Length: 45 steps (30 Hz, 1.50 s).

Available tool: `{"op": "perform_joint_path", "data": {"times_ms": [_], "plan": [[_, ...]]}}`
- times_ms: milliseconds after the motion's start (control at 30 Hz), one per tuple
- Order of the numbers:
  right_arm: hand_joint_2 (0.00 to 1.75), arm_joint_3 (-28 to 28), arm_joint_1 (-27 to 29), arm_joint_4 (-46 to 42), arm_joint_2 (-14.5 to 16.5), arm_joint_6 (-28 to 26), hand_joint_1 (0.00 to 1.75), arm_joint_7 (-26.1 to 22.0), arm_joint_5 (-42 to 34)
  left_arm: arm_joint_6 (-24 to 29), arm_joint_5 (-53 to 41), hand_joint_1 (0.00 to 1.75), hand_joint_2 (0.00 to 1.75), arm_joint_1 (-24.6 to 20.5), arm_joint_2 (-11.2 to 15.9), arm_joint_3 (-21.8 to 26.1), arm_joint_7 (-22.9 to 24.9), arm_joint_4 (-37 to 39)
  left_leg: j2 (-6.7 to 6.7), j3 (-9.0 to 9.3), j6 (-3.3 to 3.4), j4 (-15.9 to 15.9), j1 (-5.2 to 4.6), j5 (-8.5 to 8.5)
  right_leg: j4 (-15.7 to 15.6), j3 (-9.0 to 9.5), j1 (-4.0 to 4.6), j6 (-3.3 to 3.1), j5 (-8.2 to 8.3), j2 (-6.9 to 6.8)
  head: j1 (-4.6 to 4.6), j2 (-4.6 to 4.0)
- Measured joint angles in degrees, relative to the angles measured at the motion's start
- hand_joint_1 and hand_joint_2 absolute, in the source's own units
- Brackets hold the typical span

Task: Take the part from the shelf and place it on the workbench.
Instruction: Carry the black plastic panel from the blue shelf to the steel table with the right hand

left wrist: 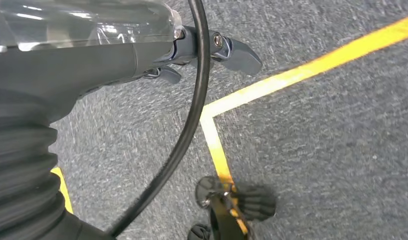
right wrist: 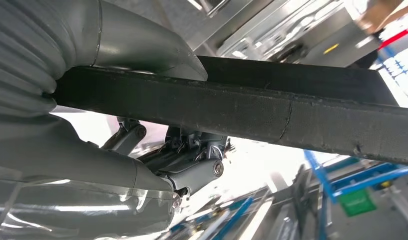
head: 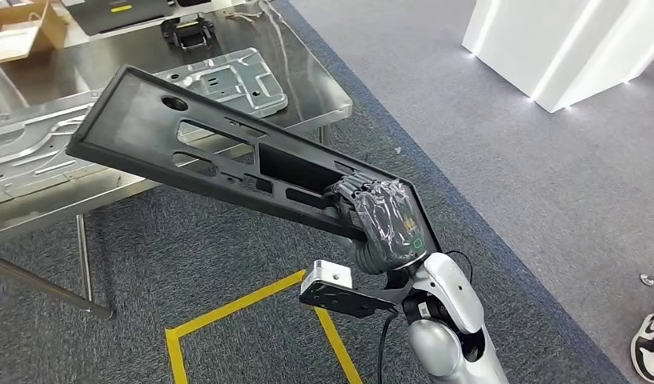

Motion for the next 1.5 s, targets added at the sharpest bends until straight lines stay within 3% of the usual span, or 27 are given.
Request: {"op": "perform_joint_path", "data": {"times_ms": [33, 100, 167, 200, 267, 300, 367, 400, 433, 467, 533, 600, 667, 700, 767, 800, 833, 900, 933, 1000, 1067, 1100, 1200, 1333, 1400, 1500], "plan": [[1.75, 0.1, -0.2, 0.1, 0.1, 0.0, 1.75, 0.0, 0.0, 0.0, 0.0, 0.0, 1.75, -0.1, 0.0, 0.0, 0.0, 0.0, 0.96, 1.69, 0.33, -3.2, -0.18, 1.06, 0.2, 0.18, 0.14, 0.31, -0.32, -0.62, 0.01, 0.0], [1.75, 0.2, -0.5, 0.3, 0.2, 0.0, 1.75, 0.0, 0.0, 0.0, 0.0, 0.0, 1.75, -0.1, 0.0, 0.0, 0.0, 0.0, 1.71, 2.85, 1.19, -5.6, -0.62, 1.27, 0.3, 0.44, 0.48, 0.9, -0.72, -1.64, 0.01, 0.0], [1.75, 0.4, -1.1, 0.7, 0.4, 0.2, 1.75, 0.2, 0.2, 0.1, 0.0, 0.0, 1.75, 0.1, 0.1, 0.0, 0.1, 0.0, 0.45, 2.82, 1.99, -5.8, -0.59, 1.37, 0.3, 0.74, 0.47, 1.5, -1.03, -2.34, 0.01, 0.0], [1.75, 0.5, -1.5, 0.9, 0.5, 0.4, 1.75, 0.3, 0.2, 0.1, 0.1, 0.0, 1.75, 0.1, 0.1, 0.0, 0.2, 0.0, -0.15, 2.97, 2.31, -6.0, -0.49, 1.41, 0.7, 0.78, 0.31, 1.84, -1.5, -1.66, 0.01, 0.0], [1.75, 0.6, -2.2, 1.4, 0.7, 0.6, 1.75, 0.5, 0.3, 0.1, 0.1, 0.0, 1.75, -0.2, 0.1, 0.0, 0.3, 0.0, -1.38, 3.28, 3.06, -6.4, -0.2, 1.59, 4.7, -0.83, -0.06, 2.3, -3.96, 1.29, 0.01, 0.0], [1.75, 0.6, -2.5, 1.7, 0.7, 0.7, 1.75, 0.6, 0.3, 0.1, 0.2, 0.0, 1.75, -0.4, 0.1, 0.0, 0.3, 0.0, -2.04, 3.26, 3.28, -6.4, -0.23, 1.6, 8.3, -2.61, -0.16, 2.36, -5.67, 2.9, 0.02, 0.0], [1.75, 0.6, -2.8, 2.4, 0.7, 0.8, 1.75, 0.8, 0.3, 0.0, 0.4, 0.0, 1.75, -0.8, 0.1, 0.0, 0.3, 0.0, -3.54, 3.21, 3.54, -6.4, -0.3, 1.6, 15.4, -6.57, -0.16, 2.41, -8.03, 4.06, 0.01, 0.0], [1.75, 0.6, -2.9, 2.8, 0.7, 0.9, 1.75, 0.9, 0.3, -0.1, 0.5, 0.0, 1.75, -0.8, 0.1, 0.0, 0.4, 0.0, -4.4, 3.23, 3.55, -6.3, -0.33, 1.59, 16.7, -7.65, -0.15, 2.38, -7.71, 4.19, 0.01, 0.0], [1.75, 0.6, -3.0, 3.1, 0.7, 1.0, 1.75, 1.0, 0.3, -0.2, 0.7, 0.0, 1.75, -0.8, 0.1, 0.1, 0.4, 0.0, -5.27, 3.27, 3.54, -6.3, -0.35, 1.58, 15.9, -7.75, -0.15, 2.29, -6.28, 4.34, 0.01, 0.0], [1.75, 0.6, -3.3, 3.4, 0.7, 1.1, 1.75, 1.0, 0.3, -0.3, 0.8, 0.0, 1.75, -0.8, 0.0, 0.1, 0.4, 0.0, -6.16, 3.32, 3.51, -6.2, -0.36, 1.56, 13.1, -6.85, -0.15, 2.09, -3.95, 4.75, 0.01, 0.0], [1.75, 0.6, -4.1, 3.9, 0.7, 1.3, 1.75, 1.0, 0.0, -0.7, 1.1, 0.0, 1.75, -0.9, 0.0, 0.1, 0.5, 0.0, -7.7, 3.23, 3.26, -6.0, -0.43, 1.52, 5.6, -3.97, -0.25, 1.45, 0.13, 7.29, 0.02, 0.0], [1.75, 0.6, -4.6, 4.0, 0.7, 1.5, 1.75, 1.0, -0.3, -0.9, 1.4, 0.0, 1.75, -0.9, -0.1, 0.2, 0.7, 0.0, -8.99, 2.78, 2.6, -5.9, -0.25, 1.6, 1.6, -2.39, -0.26, 1.02, 1.13, 9.39, 0.02, 0.0], [1.75, 0.6, -4.8, 4.1, 0.7, 1.6, 1.75, 1.0, -0.3, -0.9, 1.6, 0.0, 1.75, -0.7, -0.1, 0.3, 1.2, -0.1, -10.25, 2.43, 1.67, -6.1, 0.07, 1.78, 0.8, -2.0, -0.25, 0.68, 0.9, 8.83, 0.01, 0.0], [1.75, 0.6, -4.8, 4.2, 0.7, 1.7, 1.75, 1.0, -0.3, -0.9, 1.7, 0.0, 1.75, -0.5, -0.2, 0.3, 1.4, -0.1, -9.83, 2.3, 1.33, -5.9, 0.04, 1.68, 0.4, -1.69, -0.33, 0.4, 1.0, 8.17, 0.01, 0.0], [1.75, 0.6, -5.0, 4.3, 0.9, 1.7, 1.75, 1.0, -0.4, -0.9, 1.8, 0.0, 1.75, -0.3, -0.2, 0.4, 1.7, -0.2, -6.65, 1.02, 0.83, -3.2, -0.14, 0.01, -0.4, -0.94, -0.55, -0.25, 1.2, 6.53, -0.02, 0.0], [1.75, 0.6, -5.1, 4.4, 1.0, 1.8, 1.75, 1.0, -0.4, -0.9, 1.9, 0.0, 1.75, -0.4, -0.3, 0.4, 1.8, -0.2, -4.56, -0.44, 0.64, -0.1, -0.14, -1.56, -0.6, -0.7, -0.39, -0.45, 1.14, 5.63, -0.03, 0.0], [1.75, 0.6, -5.1, 4.5, 1.0, 1.8, 1.75, 1.0, -0.4, -0.9, 1.9, 0.0, 1.75, -0.5, -0.3, 0.4, 1.9, -0.2, -3.29, -2.31, 0.4, 3.6, -0.06, -3.28, -0.6, -0.6, -0.28, -0.62, 1.02, 4.67, -0.04, 0.0], [1.75, 0.6, -5.0, 4.8, 1.0, 1.9, 1.75, 1.0, -0.4, -1.0, 1.8, 0.0, 1.75, -0.6, -0.3, 0.4, 1.9, -0.2, -2.42, -5.03, 0.0, 8.8, 0.09, -4.79, -0.4, -0.54, -0.17, -0.59, 0.68, 2.84, -0.04, 0.0], [1.75, 0.6, -5.0, 5.0, 1.0, 2.0, 1.75, 1.0, -0.5, -1.0, 1.8, 0.0, 1.75, -0.5, -0.2, 0.4, 1.9, -0.2, -2.19, -4.93, -0.15, 8.5, 0.15, -4.02, -0.2, -0.48, -0.18, -0.5, 0.48, 2.01, -0.04, 0.0], [1.75, 0.6, -5.1, 5.2, 1.0, 2.1, 1.75, 1.0, -0.5, -1.1, 1.8, 0.0, 1.75, -0.3, -0.2, 0.4, 1.9, -0.3, -0.76, -1.6, -0.24, 2.2, 0.19, -0.54, 0.1, -0.18, -0.14, -0.13, -0.08, 0.5, -0.04, 0.0], [1.75, 0.6, -5.2, 5.4, 1.0, 2.1, 1.75, 1.1, -0.3, -1.1, 1.8, 0.0, 1.75, -0.4, -0.1, 0.4, 1.9, -0.3, 1.45, 1.59, 0.41, -3.9, -0.18, 1.44, 0.5, 0.04, 0.29, 0.48, -0.69, -0.71, -0.03, 0.0], [1.75, 0.6, -5.3, 5.4, 1.0, 2.0, 1.75, 1.1, 0.0, -1.2, 1.8, 0.0, 1.75, -0.4, -0.1, 0.4, 1.9, -0.3, 2.08, 2.13, 0.87, -5.0, -0.37, 1.51, 0.6, 0.1, 0.57, 0.77, -0.9, -1.14, -0.02, 0.0], [1.75, 0.6, -5.6, 5.5, 1.1, 1.8, 1.75, 1.7, 1.3, -1.2, 1.8, 0.0, 1.75, -0.1, -0.2, 0.4, 2.0, -0.3, 1.03, 2.18, 1.97, -5.3, -0.53, 1.43, 0.2, 0.55, 0.77, 1.23, -1.07, -2.08, 0.01, 0.0], [1.75, 0.6, -6.2, 5.5, 1.1, 1.6, 1.75, 2.1, 2.0, -1.1, 1.7, 0.0, 1.75, 0.0, -0.2, 0.4, 2.1, -0.3, 0.49, 2.68, 2.26, -5.7, -0.48, 1.62, -0.3, 1.13, 0.71, -0.48, -1.04, -2.16, 0.03, 0.0], [1.75, 0.6, -6.3, 5.5, 1.1, 1.6, 1.75, 2.2, 2.1, -1.1, 1.7, 0.0, 1.75, 0.0, -0.2, 0.4, 2.1, -0.3, 0.5, 2.69, 2.41, -5.7, -0.63, 1.51, -0.4, 1.14, 0.63, -0.69, -0.99, -2.11, 0.02, 0.0], [1.75, 0.6, -6.3, 5.5, 1.1, 1.7, 1.75, 2.3, 2.2, -1.1, 1.7, 0.0, 1.75, 0.0, -0.2, 0.4, 2.2, -0.3, 0.66, 2.68, 2.68, -5.7, -0.86, 1.41, -0.5, 1.1, 0.44, -0.4, -0.83, -2.02, 0.01, 0.0]]}}
